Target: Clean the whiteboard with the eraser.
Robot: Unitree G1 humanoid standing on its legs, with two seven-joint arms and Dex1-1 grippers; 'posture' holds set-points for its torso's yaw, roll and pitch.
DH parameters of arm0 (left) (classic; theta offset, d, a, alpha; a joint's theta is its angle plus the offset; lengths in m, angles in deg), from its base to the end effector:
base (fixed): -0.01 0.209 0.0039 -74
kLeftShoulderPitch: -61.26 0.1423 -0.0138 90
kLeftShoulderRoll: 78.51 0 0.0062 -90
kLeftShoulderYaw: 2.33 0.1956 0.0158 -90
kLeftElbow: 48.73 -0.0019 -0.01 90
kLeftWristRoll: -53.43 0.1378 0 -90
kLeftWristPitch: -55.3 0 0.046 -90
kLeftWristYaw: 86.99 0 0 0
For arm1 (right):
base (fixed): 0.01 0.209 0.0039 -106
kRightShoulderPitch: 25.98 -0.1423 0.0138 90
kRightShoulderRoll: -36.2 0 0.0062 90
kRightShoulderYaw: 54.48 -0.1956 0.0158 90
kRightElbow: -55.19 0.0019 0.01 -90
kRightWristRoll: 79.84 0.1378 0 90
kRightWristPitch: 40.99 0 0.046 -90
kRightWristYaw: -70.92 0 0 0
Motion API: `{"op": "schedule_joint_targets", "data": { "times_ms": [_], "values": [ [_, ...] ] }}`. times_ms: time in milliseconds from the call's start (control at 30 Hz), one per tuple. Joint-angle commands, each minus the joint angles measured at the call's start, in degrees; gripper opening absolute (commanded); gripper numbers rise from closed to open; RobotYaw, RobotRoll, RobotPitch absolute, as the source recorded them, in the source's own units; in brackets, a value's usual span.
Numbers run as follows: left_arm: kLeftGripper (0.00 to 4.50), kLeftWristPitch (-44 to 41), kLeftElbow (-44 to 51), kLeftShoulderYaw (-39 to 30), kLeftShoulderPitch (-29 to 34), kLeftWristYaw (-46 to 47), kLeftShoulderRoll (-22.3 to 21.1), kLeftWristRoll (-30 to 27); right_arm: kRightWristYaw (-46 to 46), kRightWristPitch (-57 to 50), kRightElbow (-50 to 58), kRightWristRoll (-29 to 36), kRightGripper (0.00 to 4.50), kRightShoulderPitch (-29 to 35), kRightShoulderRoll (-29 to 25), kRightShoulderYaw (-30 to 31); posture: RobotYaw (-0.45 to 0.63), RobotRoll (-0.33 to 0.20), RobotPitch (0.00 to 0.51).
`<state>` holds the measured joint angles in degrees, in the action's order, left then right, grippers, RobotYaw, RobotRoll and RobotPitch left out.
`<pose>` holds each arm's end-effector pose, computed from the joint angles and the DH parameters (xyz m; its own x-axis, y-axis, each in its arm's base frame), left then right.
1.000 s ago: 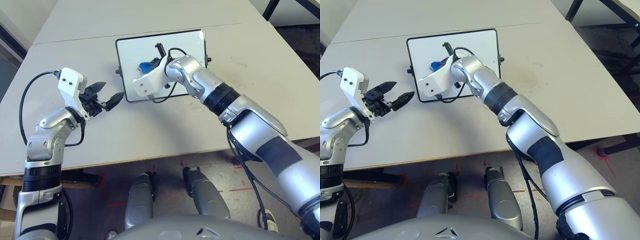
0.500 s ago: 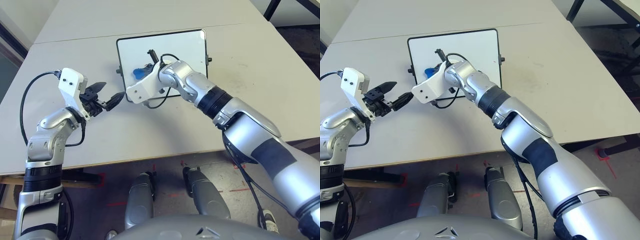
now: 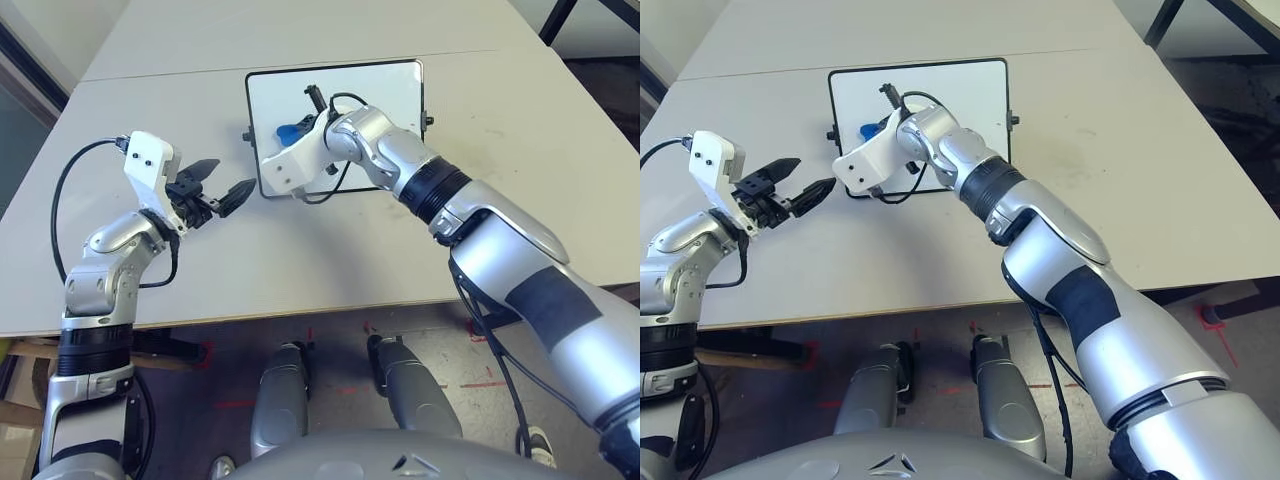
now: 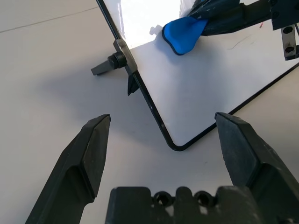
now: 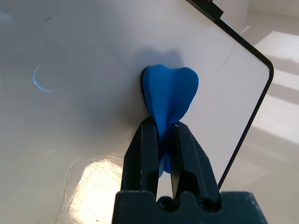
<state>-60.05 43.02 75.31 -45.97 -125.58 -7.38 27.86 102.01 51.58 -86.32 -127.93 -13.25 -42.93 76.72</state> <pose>0.2493 0.2810 0.1438 0.8589 -0.5074 -0.0697 0.5118 0.8555 0.0792 0.3544 0.0009 0.2257 0.7605 0.5204 -0.3883 -0.1920 -0.3911 -0.9001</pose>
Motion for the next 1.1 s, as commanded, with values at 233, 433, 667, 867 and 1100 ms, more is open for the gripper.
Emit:
{"op": "schedule_joint_targets", "data": {
  "times_ms": [233, 433, 667, 867, 1100],
  "values": [
    [4.50, 0.9, -1.1, 0.8, -0.3, -0.9, 0.2, 0.7, 1.1, 0.5, -3.7, -1.9, 0.14, -0.1, -3.6, 1.6, -0.06, 0.000, 0.175],
    [4.50, 1.3, -1.7, 1.0, -0.8, -1.1, 0.5, 0.9, 1.2, 1.1, -4.3, -2.2, 0.14, 0.5, -5.8, 2.1, -0.07, 0.000, 0.175],
    [4.50, 1.4, -2.2, 1.1, -1.3, -1.2, 0.5, 1.0, 2.5, 1.2, -2.8, -2.3, 0.14, 1.3, -8.0, 2.3, -0.07, 0.000, 0.177],
    [4.50, 1.6, -2.7, 1.1, -1.4, -1.4, 0.3, 1.0, 2.9, 1.0, -2.5, -2.2, 0.14, 1.2, -8.6, 2.1, -0.07, 0.000, 0.179],
    [4.50, 1.7, -3.1, 1.0, -1.6, -1.7, 0.0, 1.1, 4.0, 1.0, -0.5, -2.0, 0.13, 2.5, -9.7, 2.0, -0.07, 0.000, 0.182]
  ]
}}
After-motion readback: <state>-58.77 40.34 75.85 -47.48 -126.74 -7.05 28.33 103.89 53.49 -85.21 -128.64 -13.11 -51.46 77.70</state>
